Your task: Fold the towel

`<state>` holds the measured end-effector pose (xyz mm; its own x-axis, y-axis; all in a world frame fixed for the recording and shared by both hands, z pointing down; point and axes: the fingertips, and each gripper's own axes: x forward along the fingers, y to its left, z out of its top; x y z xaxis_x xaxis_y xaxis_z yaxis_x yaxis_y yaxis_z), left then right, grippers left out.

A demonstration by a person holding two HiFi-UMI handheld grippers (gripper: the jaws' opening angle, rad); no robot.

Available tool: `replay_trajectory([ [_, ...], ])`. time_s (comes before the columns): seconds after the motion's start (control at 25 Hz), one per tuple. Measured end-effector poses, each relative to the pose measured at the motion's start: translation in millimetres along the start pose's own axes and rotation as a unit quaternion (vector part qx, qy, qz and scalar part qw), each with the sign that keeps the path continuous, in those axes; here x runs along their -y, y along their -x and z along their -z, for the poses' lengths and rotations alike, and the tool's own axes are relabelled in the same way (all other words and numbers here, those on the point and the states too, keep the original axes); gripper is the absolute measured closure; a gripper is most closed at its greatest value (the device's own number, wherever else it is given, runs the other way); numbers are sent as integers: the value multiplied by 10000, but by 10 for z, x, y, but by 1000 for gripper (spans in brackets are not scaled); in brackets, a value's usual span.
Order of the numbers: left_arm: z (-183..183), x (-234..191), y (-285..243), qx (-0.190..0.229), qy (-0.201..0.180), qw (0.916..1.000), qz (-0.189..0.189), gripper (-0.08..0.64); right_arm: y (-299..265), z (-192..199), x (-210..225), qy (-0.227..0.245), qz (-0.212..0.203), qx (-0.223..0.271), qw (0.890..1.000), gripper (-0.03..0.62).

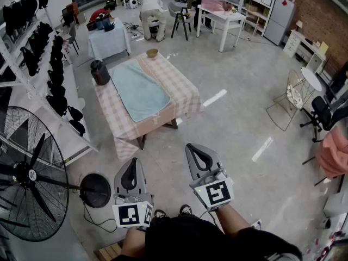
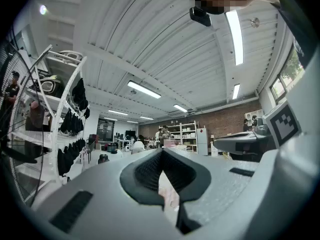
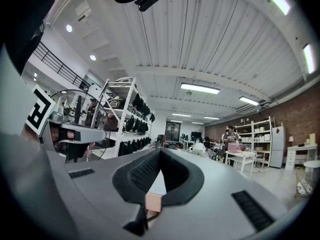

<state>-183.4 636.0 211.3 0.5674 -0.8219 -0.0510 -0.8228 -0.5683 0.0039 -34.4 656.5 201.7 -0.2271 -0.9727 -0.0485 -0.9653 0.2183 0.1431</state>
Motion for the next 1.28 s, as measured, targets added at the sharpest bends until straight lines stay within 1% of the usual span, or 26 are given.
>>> replay_trajectory([
  [0.24,156,186,18,-173,126,9997,90,555,120,118,36,-273,-260,-45,9993,589],
  [0.28,197,214,12,-207,165,9996,102,540,135,153,48,-281,-326,-67,9991,569],
  [0.32,240,237,4,-242,224,9994,99,447,151,187,62,-278,-405,-84,9988,520],
  [0.36,281,254,-3,-282,288,9992,77,342,170,219,80,-271,-480,-98,9984,444],
  [0.4,313,272,-7,-327,330,9989,46,315,194,246,104,-256,-540,-112,9981,391],
  [0.44,339,296,-9,-365,343,9987,18,302,226,270,133,-228,-578,-128,9980,363],
  [0.52,389,359,-14,-390,321,9987,-30,287,297,323,210,-157,-595,-176,9980,326],
  [0.68,444,472,-60,-424,213,9988,-78,274,340,431,363,-176,-584,-234,9979,291],
  [0.84,476,491,-125,-486,204,9986,-89,267,306,458,483,-256,-502,-236,9981,259],
  [1.08,599,321,-365,-501,284,9983,-76,267,67,605,558,-210,-473,-326,9981,250],
  [1.28,681,229,-817,-435,338,9985,21,267,-248,736,780,-114,-410,-460,9980,250],
])
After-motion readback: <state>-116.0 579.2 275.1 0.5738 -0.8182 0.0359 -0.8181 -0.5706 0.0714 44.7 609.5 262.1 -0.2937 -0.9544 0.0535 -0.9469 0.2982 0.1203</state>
